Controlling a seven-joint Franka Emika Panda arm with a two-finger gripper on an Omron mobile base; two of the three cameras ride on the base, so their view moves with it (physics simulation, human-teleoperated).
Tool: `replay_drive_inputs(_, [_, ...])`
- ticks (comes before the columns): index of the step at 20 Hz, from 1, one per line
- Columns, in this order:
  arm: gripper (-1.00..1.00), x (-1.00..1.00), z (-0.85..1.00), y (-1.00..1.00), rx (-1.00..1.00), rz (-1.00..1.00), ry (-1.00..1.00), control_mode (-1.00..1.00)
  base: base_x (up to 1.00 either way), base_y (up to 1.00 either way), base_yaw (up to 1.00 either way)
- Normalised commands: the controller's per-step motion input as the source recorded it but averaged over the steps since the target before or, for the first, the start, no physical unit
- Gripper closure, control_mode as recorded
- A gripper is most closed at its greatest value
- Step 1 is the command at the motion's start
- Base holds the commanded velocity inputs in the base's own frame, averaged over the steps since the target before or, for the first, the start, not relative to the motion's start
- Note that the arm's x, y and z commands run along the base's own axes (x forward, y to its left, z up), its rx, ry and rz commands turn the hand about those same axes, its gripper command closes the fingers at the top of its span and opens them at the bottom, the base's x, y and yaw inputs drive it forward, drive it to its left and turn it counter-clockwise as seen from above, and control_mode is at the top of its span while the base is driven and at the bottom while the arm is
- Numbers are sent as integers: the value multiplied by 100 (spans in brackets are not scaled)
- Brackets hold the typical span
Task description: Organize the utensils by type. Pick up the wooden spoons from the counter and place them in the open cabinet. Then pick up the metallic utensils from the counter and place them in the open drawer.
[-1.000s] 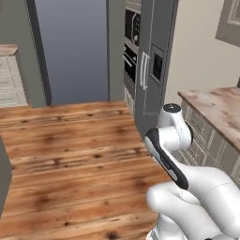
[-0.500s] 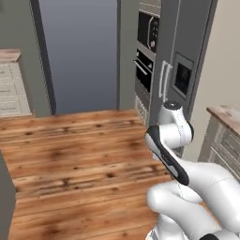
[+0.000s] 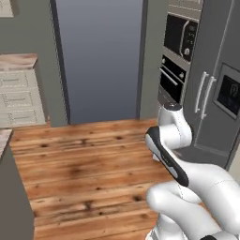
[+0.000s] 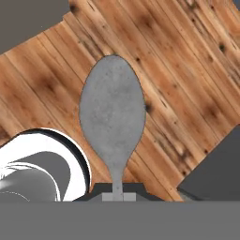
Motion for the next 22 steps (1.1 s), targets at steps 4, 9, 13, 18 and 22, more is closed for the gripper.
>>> replay_drive_inputs(4, [100,0,0,0,0,0,0,100,100,48,3])
replay_drive_inputs(9, [100,0,0,0,0,0,0,100,100,27,11])
replay_drive_inputs(13, [100,0,0,0,0,0,0,100,100,17,18])
replay_drive_inputs(18, [100,0,0,0,0,0,0,100,100,7,34])
replay_drive_inputs(22, [100,0,0,0,0,0,0,100,97,1,45])
